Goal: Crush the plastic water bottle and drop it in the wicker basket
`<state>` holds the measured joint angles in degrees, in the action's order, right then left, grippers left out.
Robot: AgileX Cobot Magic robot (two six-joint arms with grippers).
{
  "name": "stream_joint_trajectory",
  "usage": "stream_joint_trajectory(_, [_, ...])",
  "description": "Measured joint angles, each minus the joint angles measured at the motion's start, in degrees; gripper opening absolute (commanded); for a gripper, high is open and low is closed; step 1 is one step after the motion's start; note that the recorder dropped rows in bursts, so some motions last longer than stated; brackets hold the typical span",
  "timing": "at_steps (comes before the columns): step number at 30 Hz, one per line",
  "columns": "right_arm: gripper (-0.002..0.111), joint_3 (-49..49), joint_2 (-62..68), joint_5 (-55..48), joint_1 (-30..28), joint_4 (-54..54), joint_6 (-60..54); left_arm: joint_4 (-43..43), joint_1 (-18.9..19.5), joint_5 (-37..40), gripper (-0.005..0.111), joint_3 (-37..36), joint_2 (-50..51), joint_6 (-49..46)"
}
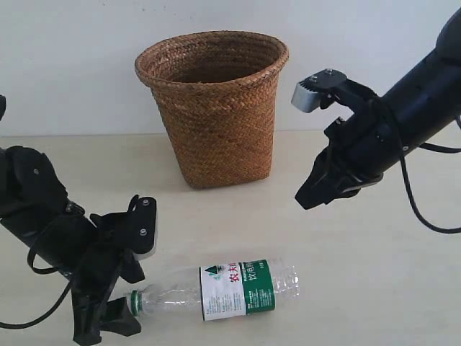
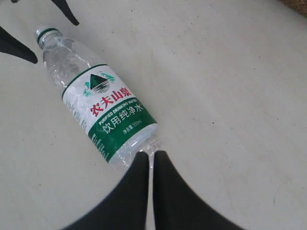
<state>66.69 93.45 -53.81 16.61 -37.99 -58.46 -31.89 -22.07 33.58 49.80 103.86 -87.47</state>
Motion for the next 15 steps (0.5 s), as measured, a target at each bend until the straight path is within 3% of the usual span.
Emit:
stream_joint_trajectory(7, [0.0,-0.6,2.76,-0.12,0.0,-2.23,0.0,-1.59,-0.31,-1.76,0.061,0.0,0.54,-3.43])
stream_joint_trajectory(11, [0.0,-0.69,6.45,1.47,3.0,-2.33,-0.11,-3.54,-1.16,-2.56,0.056,0.0,0.54,-5.4])
stream_joint_trajectory(15, [0.0,-0.69,7.86,5.83,8.05,-2.75,-0.22,-3.65,-1.26,-2.66,0.034,0.0,0.54,-5.62])
